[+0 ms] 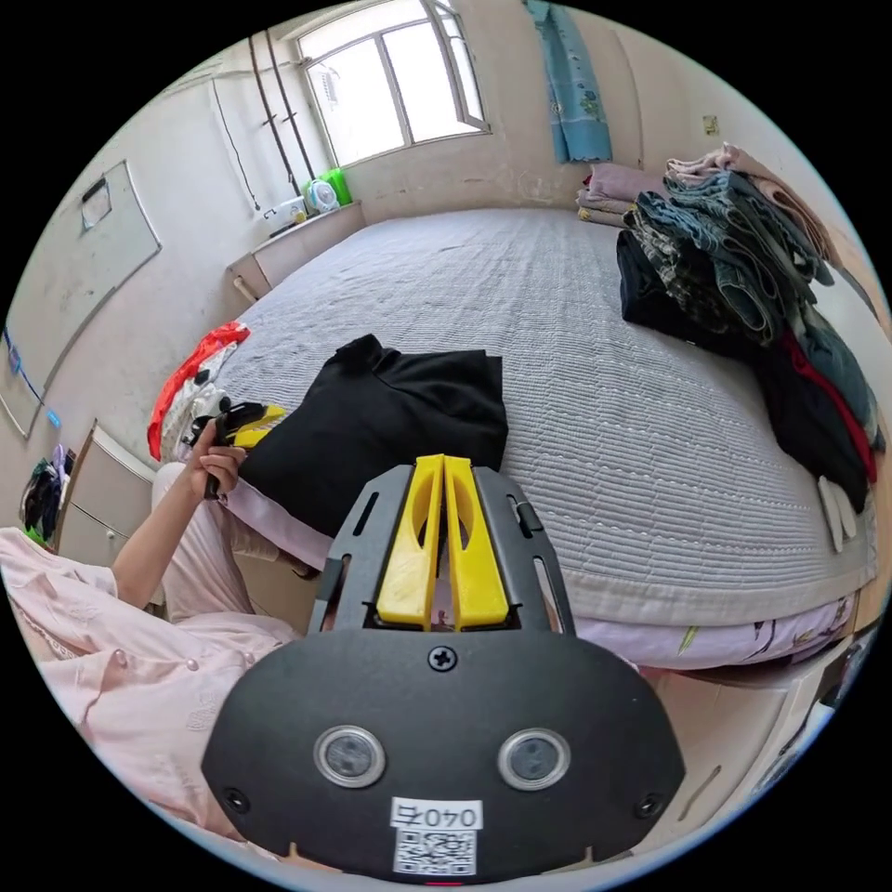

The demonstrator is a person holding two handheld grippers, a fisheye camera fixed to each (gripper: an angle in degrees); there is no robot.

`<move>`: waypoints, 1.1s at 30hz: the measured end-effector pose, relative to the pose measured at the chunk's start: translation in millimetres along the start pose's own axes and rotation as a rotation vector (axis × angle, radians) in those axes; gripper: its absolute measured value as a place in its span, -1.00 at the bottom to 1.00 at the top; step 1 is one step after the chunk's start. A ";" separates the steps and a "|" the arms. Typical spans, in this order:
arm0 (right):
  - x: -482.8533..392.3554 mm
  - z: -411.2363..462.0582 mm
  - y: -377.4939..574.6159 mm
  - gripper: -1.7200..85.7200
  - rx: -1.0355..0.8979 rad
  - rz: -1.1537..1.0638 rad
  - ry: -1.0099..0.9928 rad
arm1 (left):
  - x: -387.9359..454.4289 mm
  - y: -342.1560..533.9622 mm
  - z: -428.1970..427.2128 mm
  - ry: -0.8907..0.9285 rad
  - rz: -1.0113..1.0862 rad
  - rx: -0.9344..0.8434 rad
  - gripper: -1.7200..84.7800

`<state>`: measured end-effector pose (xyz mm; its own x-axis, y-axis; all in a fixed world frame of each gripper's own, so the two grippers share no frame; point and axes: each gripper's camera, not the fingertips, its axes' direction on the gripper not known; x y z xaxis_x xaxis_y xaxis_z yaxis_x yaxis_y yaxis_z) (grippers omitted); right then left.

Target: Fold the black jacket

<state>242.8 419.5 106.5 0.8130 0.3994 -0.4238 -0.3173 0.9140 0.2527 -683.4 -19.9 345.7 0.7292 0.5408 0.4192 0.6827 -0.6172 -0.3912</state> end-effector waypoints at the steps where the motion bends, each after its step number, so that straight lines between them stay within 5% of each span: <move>1: 15.2 -0.9 2.1 -0.98 0.015 0.025 -0.036 | 0.0 -4.6 3.6 0.007 -0.002 -0.007 -0.79; 9: 99.3 7.2 3.8 -0.95 0.037 0.072 -0.041 | 40.6 -23.5 33.5 -0.215 0.149 -0.118 -0.83; 14: 188.9 41.4 -13.8 -0.58 -0.100 0.175 -0.254 | 64.0 -17.1 50.3 -0.373 0.247 -0.118 -0.93; 21: 293.0 68.3 -15.0 -0.58 -0.050 0.319 -0.551 | 56.5 -4.7 38.0 -0.162 0.134 0.007 -0.98; 33: 410.2 107.1 -20.7 -0.43 -0.067 0.369 -0.748 | 84.6 16.4 27.4 -0.272 0.142 0.099 -0.98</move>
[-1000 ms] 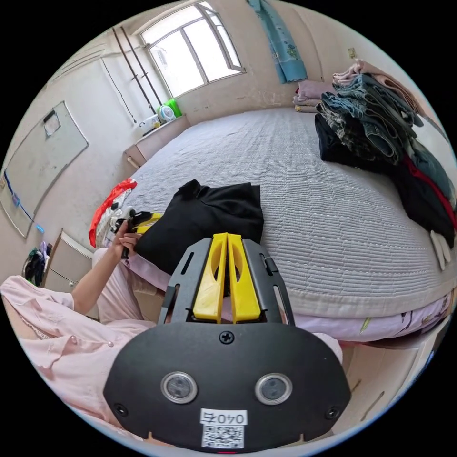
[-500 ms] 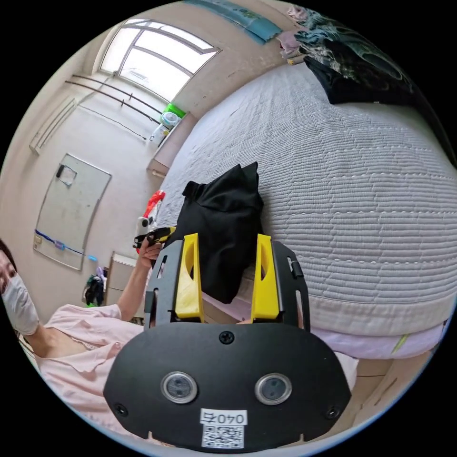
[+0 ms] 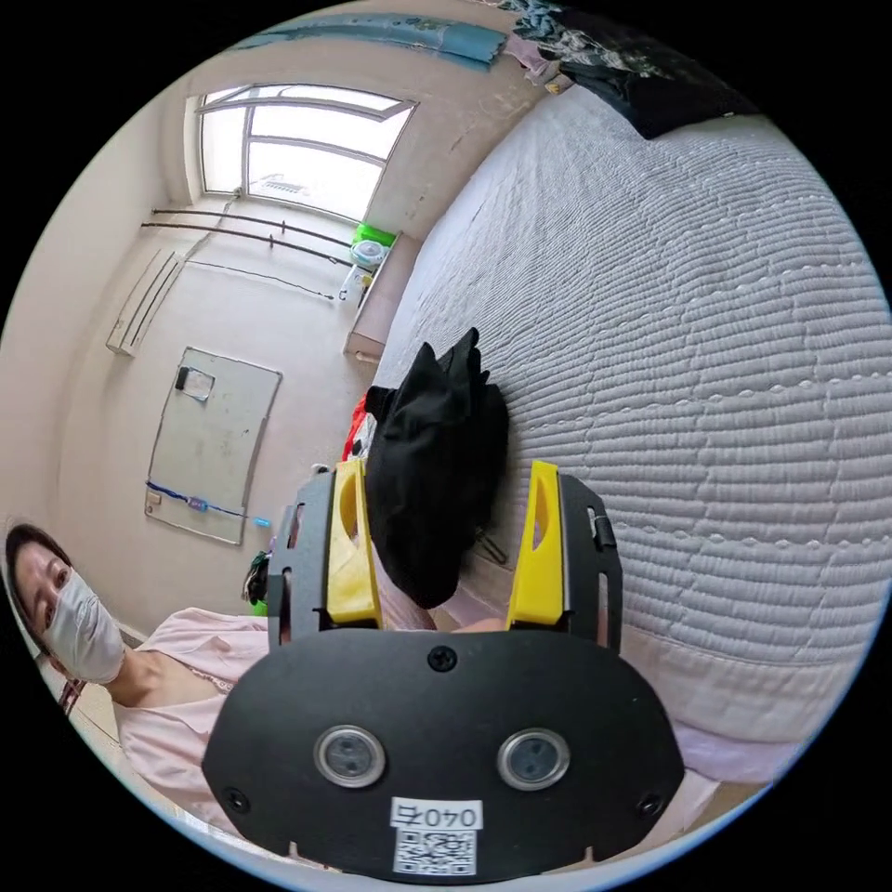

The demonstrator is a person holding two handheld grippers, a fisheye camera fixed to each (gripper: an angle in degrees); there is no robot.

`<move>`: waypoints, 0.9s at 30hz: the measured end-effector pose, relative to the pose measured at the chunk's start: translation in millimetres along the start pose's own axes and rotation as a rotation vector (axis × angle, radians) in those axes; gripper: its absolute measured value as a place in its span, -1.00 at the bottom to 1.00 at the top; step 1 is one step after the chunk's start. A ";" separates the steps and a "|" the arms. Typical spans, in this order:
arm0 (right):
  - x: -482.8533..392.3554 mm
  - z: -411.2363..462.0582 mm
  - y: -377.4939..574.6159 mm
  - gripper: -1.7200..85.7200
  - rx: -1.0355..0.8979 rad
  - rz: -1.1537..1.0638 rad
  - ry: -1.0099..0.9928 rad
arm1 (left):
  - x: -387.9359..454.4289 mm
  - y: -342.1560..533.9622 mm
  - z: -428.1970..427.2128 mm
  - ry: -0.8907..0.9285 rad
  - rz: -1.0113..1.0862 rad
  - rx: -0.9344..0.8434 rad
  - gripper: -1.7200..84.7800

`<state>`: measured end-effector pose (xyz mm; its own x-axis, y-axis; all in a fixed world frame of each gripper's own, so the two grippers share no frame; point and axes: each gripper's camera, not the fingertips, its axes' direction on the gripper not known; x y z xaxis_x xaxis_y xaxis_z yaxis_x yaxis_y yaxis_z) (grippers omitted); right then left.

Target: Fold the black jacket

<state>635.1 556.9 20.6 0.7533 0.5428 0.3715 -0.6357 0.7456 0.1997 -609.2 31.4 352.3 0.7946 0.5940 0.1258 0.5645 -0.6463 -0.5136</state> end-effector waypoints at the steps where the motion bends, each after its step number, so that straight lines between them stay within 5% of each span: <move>1: 10.8 -0.5 -7.3 -0.42 -0.011 0.011 -0.041 | -2.8 -0.4 1.3 -0.012 -0.009 0.000 -0.98; 16: 86.2 5.4 -49.0 -0.46 -0.196 0.082 -0.268 | 34.0 -5.3 49.8 -0.008 -0.039 -0.020 -0.98; 27: 85.5 14.9 -48.9 -0.71 -0.240 0.061 -0.178 | 89.2 -2.4 93.0 -0.112 -0.008 -0.042 -0.97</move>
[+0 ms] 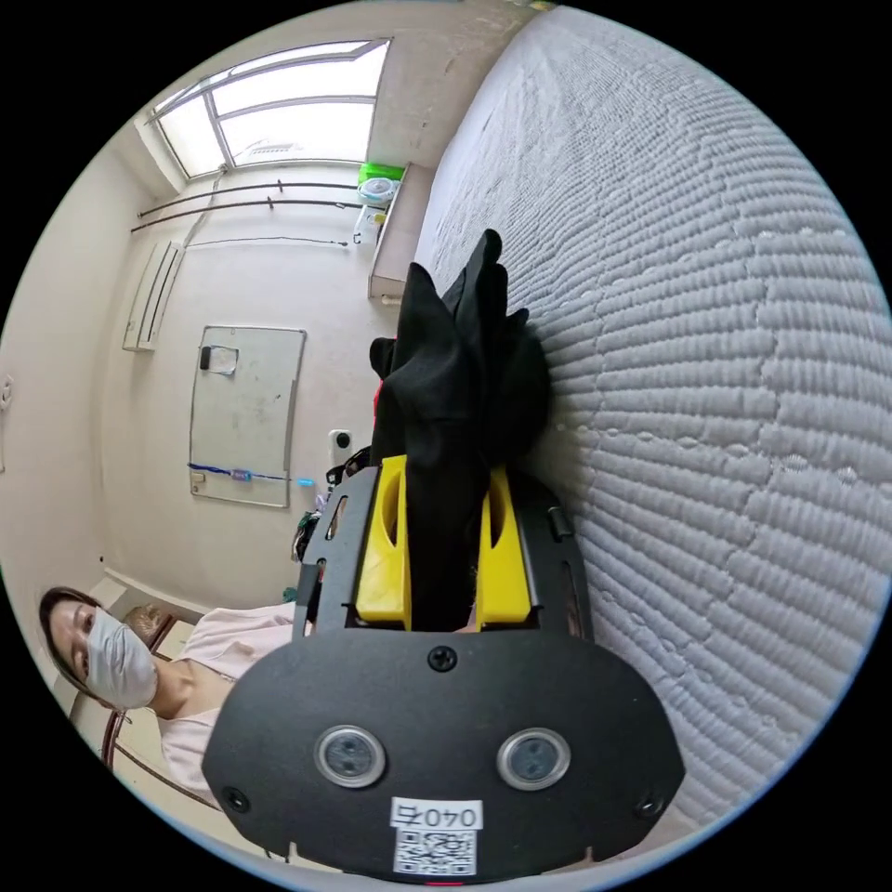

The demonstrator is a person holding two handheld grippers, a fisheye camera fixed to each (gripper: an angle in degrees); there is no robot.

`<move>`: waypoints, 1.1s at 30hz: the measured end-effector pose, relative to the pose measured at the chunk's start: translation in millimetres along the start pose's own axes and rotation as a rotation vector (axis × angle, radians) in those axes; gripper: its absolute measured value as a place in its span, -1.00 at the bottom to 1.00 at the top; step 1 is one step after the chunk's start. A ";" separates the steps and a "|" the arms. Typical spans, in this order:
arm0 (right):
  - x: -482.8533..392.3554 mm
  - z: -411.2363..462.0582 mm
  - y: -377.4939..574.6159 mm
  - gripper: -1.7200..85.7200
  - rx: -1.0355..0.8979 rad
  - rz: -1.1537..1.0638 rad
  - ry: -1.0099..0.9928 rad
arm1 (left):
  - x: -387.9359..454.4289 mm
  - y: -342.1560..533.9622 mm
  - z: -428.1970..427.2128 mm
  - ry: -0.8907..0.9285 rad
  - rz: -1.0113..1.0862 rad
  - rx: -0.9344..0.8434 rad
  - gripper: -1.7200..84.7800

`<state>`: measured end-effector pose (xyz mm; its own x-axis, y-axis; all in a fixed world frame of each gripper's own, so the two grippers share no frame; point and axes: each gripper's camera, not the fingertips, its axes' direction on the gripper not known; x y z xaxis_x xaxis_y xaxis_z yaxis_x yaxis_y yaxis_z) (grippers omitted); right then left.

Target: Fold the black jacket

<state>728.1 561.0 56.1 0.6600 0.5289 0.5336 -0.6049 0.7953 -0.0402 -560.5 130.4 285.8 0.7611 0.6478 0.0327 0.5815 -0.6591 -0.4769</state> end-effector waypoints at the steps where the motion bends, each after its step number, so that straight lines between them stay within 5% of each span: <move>1: -7.6 -0.7 3.7 -0.73 0.010 -0.020 0.030 | 6.4 -0.3 1.0 -0.020 0.010 -0.006 -0.98; 8: -58.4 -8.9 34.3 -0.75 0.050 -0.130 0.186 | 97.1 13.7 12.8 -0.212 0.162 -0.024 -0.99; 22: -129.7 -143.6 156.1 -0.75 0.299 -0.152 0.448 | 272.0 20.3 176.1 -0.054 0.385 -0.205 -0.99; 33: -257.3 -300.4 233.1 -0.76 0.622 -0.172 0.794 | 549.0 22.1 331.9 0.087 0.743 -0.222 -0.98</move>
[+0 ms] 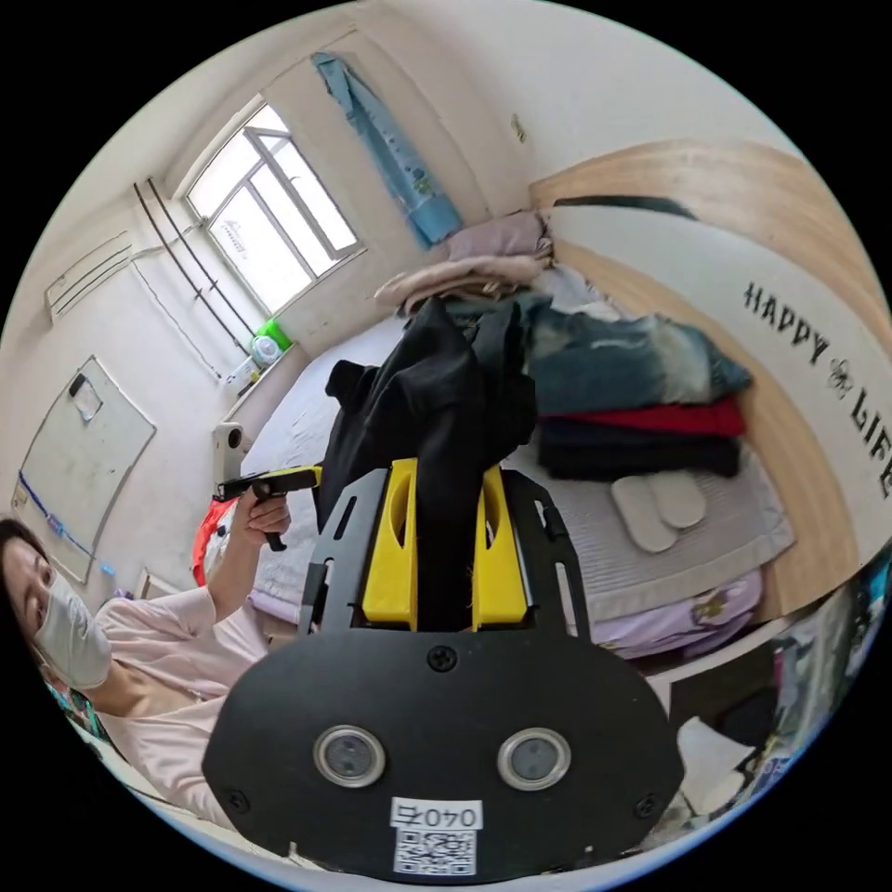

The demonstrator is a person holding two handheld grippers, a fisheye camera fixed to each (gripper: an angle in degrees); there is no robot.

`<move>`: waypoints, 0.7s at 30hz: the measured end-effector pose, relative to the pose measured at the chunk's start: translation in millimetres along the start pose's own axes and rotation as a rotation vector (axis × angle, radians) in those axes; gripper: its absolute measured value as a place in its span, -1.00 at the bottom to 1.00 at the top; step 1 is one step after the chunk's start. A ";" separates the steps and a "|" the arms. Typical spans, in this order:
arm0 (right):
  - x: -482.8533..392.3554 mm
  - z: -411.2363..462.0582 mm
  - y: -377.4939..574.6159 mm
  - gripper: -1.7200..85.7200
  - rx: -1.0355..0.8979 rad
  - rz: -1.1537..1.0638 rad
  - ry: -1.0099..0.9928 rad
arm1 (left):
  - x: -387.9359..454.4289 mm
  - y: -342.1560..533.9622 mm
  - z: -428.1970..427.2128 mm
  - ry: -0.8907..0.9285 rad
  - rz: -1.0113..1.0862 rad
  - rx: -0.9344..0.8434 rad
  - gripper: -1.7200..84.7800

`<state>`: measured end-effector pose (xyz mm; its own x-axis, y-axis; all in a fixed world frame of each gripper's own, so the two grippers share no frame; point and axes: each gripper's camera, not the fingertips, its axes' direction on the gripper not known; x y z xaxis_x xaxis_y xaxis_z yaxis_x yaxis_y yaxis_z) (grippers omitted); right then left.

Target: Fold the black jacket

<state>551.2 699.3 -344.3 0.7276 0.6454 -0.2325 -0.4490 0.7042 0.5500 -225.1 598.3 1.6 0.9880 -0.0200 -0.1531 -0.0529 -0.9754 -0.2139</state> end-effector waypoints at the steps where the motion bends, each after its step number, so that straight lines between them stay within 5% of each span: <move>1: 1.1 -17.9 -12.8 -0.76 0.031 0.001 0.038 | 9.0 -12.9 6.2 0.002 0.016 0.006 -0.98; 10: 41.3 -78.7 -151.9 -0.66 0.196 0.097 0.202 | 110.4 -201.3 103.9 -0.125 0.055 0.094 -0.99; 15: 54.4 -1.3 -175.1 -0.42 0.061 0.292 0.558 | 110.4 -232.3 220.9 -0.426 -0.007 -0.145 -0.97; 21: -34.2 72.4 -126.7 -0.75 0.142 0.008 0.463 | 159.4 -167.7 231.9 -0.701 0.289 0.026 -0.98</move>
<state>620.7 566.6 -347.9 0.4023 0.7373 -0.5427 -0.3551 0.6721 0.6498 -92.4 809.6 -210.7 0.6112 -0.1215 -0.7821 -0.3078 -0.9468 -0.0935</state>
